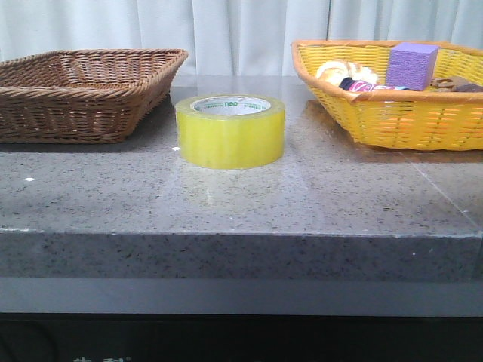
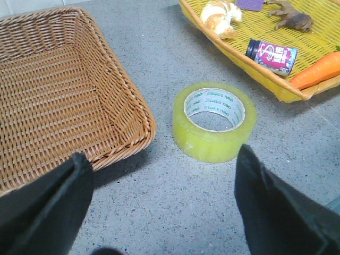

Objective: Transfer tape with both arms
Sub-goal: 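Lower the left gripper into the tape roll's hole and grasp its rim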

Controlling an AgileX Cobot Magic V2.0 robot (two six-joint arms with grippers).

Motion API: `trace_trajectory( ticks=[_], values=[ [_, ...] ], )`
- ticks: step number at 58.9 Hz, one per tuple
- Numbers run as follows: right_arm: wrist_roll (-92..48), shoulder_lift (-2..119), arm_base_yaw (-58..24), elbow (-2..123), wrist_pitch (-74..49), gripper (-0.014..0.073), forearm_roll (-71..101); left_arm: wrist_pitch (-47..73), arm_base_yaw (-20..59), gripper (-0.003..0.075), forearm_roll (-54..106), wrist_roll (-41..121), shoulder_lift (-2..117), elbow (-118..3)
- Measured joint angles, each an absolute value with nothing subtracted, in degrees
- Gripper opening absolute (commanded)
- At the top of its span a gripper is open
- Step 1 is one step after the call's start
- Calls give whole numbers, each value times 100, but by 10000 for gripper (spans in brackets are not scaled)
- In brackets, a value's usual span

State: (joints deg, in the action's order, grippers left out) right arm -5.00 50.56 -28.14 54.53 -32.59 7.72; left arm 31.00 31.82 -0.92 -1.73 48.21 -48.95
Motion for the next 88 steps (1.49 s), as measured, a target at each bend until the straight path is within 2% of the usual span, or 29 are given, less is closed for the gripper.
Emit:
trace_trajectory(
  ticks=[17, 30, 53, 71, 88],
  values=[
    [-500, 4908, -2814, 5241, -3208, 444, 781, 3619, 3519, 545, -70, 911, 5370, -5629],
    [-500, 5004, -2814, 5232, -3199, 444, 781, 4894, 3922, 545, 0, 1938, 6920, -6997],
    [-500, 5004, -2814, 5232, -3195, 444, 781, 6260, 3690, 545, 1041, 4027, 9169, -9053],
    [-500, 5004, -2814, 5232, -3195, 444, 781, 6604, 3687, 545, 1086, 4593, 10444, -9940],
    [-500, 5004, -2814, 5232, -3195, 444, 781, 6669, 3687, 545, 1140, 4724, 11179, -10205]
  ],
)
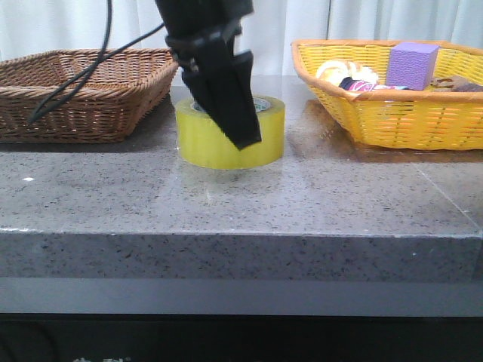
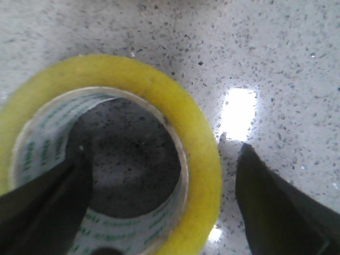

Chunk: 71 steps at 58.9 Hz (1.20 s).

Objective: Transfer tape with both arms
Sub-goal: 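Lower the left gripper into the tape roll's hole and grasp its rim, then lift the tape roll with the left gripper and carry it over the brown basket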

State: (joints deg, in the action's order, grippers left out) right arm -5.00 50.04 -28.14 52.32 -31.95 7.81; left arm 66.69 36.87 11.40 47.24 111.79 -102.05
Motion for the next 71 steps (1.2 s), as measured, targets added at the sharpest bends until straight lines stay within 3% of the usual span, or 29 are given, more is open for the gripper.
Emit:
trace_trajectory(
  ticks=[16, 28, 33, 71],
  values=[
    [-500, 5004, -2814, 5232, -3195, 444, 781, 6672, 3677, 513, 1201, 4774, 11502, -10232],
    [-500, 5004, -2814, 5232, -3195, 444, 781, 6781, 3675, 193, 1278, 4774, 11542, -10276],
    [-500, 5004, -2814, 5232, -3195, 444, 781, 6808, 3675, 111, 1300, 4774, 11548, -10313],
    [-500, 5004, -2814, 5232, -3195, 444, 781, 7186, 3675, 106, 800, 3228, 11613, -12047]
  ],
)
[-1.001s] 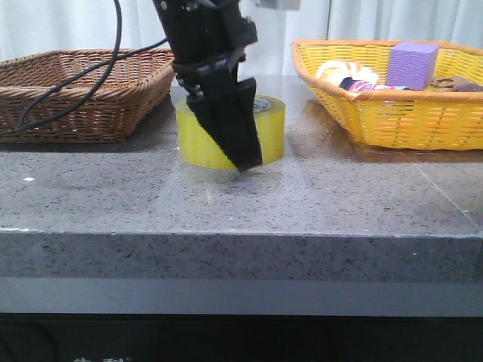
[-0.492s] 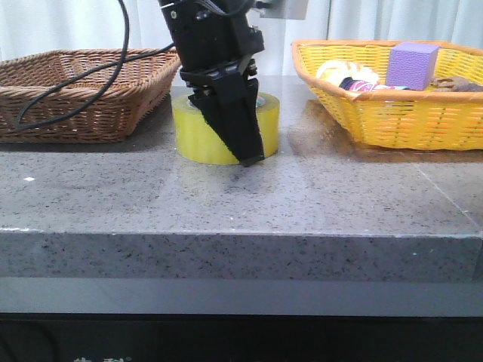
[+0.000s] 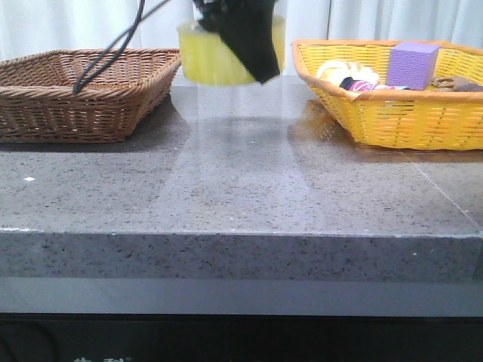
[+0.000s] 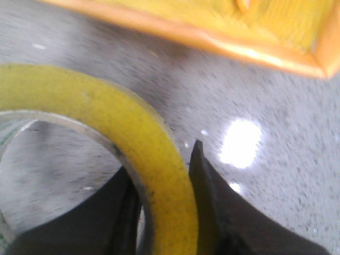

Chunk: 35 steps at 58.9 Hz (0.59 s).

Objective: Transfer tape with both arms
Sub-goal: 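Lift the tape roll with the left gripper and carry it over the brown basket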

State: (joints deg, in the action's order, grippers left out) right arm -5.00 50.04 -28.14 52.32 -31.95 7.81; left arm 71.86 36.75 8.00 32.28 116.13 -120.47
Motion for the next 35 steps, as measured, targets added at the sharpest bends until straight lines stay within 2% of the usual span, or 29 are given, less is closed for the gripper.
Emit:
trace_trajectory(
  ticks=[14, 35],
  values=[
    [-495, 5004, -2814, 5232, -3195, 444, 781, 7255, 3506, 106, -166, 1887, 11589, -12712],
    [-495, 5004, -2814, 5232, -3195, 444, 781, 7299, 2347, 106, -347, 971, 11585, -12754]
  ],
)
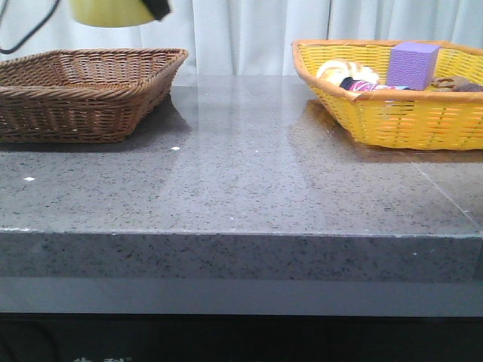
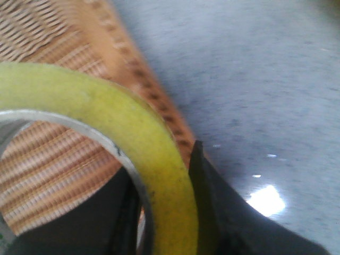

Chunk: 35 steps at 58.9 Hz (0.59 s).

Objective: Transfer tape with both arms
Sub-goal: 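Lift the tape roll with the left gripper and carry it over the brown basket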

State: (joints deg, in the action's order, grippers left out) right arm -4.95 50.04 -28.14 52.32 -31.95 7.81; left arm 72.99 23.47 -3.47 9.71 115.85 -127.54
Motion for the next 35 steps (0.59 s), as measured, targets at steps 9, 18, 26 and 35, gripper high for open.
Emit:
trace_trajectory(
  ticks=[9, 18, 26, 35],
  values=[
    [-495, 5004, -2814, 5232, -3195, 444, 781, 7299, 1941, 106, -394, 889, 11799, -12777],
    [-495, 5004, -2814, 5232, -3195, 444, 781, 7299, 1719, 106, -394, 877, 12154, -12777],
    [-495, 5004, -2814, 5232, -3195, 444, 781, 7299, 1682, 131, -354, 877, 12438, -12777],
    [-495, 5004, -2814, 5232, -3195, 444, 781, 7277, 1682, 318, -155, 877, 12636, -12777]
  ],
)
